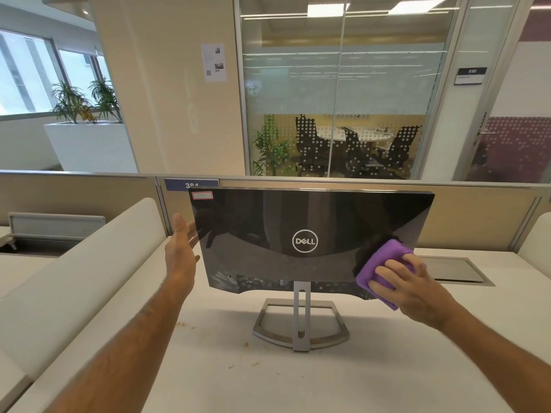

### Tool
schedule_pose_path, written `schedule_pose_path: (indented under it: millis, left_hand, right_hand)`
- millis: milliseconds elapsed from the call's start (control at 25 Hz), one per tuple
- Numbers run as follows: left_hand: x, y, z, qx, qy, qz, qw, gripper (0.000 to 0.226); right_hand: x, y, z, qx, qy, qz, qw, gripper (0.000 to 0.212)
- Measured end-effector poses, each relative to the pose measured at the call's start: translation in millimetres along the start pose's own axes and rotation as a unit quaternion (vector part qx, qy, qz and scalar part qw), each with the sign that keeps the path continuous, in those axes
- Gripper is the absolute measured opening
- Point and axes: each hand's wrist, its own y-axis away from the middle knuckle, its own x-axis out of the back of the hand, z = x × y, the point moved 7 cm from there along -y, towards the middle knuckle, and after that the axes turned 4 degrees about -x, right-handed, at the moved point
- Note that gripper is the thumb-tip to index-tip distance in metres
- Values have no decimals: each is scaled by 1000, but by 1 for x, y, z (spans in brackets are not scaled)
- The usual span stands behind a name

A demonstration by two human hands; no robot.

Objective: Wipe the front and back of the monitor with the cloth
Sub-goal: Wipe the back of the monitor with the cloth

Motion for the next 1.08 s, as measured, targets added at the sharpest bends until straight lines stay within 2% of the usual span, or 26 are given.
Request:
schedule_pose_path:
  millis: [80,120,280,400,440,600,640,800,840,960,1000,1080]
  left_hand:
    - [0,0,0,0,1,0,1000,78]
    - [0,0,0,0,2,1,1000,78]
    - [0,1,0,-2,4,2,1000,79]
    - [0,2,1,-2,7,3,1000,76]
    - [0,2,1,-3,8,3,1000,75]
    - [1,1,0,-2,9,2,1000,72]
    - [1,1,0,0,11,2,1000,72]
    - [2,1,0,2,12,8,1000,72]
    - [2,1,1,3,12,7,1000,72]
    - [2,-1,1,2,11,4,1000,71]
    - [2,-1,1,2,12,4,1000,71]
    - [2,0,1,1,14,3,1000,70]
  right_hand:
    - [-1,1,-2,65,21,-34,997,80]
    - [3,-1,2,66,26,-28,997,78]
    - [19,-13,19,-50,-26,20,998,67]
    - [4,-5,-18,66,-5,-55,996,73]
    - [1,-4,-20,80,-5,-68,994,76]
    - [13,-21,0,-43,-47,-6,998,69]
    - [15,-24,-3,-49,-56,-2,997,68]
    - [6,-20,-34,98,-27,-57,993,77]
    - [10,-23,-29,88,-26,-45,995,76]
    - [25,-41,-3,-52,-73,36,995,66]
    - [26,-44,-5,-60,-78,40,994,66]
    - [17,-40,-31,35,-50,2,998,69]
